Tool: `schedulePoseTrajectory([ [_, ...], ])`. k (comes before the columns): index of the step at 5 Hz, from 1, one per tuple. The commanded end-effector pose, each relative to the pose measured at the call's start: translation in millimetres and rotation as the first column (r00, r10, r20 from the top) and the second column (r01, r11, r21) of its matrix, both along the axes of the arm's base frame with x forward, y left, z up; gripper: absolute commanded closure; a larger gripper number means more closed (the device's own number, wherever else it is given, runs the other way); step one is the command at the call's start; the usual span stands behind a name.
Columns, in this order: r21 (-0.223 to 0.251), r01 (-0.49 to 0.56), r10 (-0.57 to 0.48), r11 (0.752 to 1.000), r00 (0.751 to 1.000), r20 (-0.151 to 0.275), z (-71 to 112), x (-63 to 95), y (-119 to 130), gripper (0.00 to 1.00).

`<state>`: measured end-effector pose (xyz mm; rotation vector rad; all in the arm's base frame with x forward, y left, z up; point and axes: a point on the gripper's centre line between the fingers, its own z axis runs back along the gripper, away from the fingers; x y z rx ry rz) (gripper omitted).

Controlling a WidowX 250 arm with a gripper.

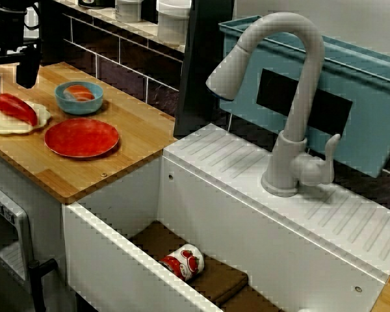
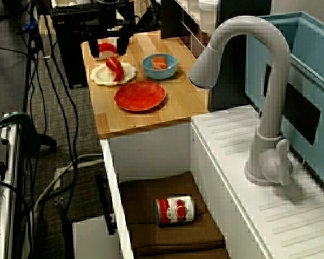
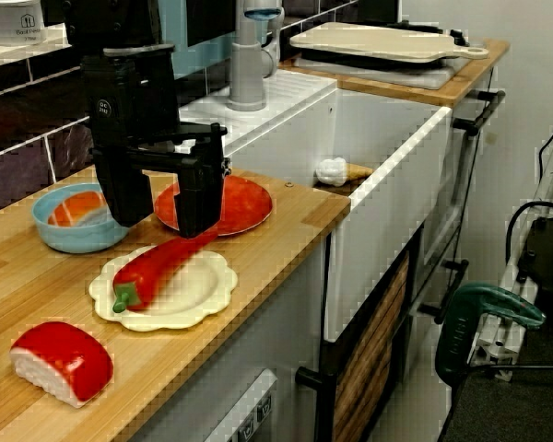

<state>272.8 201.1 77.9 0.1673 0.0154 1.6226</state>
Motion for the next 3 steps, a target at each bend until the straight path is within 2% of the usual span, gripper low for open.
schedulePoseTrajectory([
  [1, 0.045, -0.068, 0.064, 0.997, 0.995, 0.083, 5.5, 5.6, 5.6, 0.00],
  [2, 0.042, -0.135, 0.129, 0.990, 0.984, 0.120, -2.6, 3.8, 9.2, 0.00],
  [3, 0.050, -0.156, 0.150, 0.986, 0.983, 0.105, -10.5, 7.1, 9.9, 0.00],
])
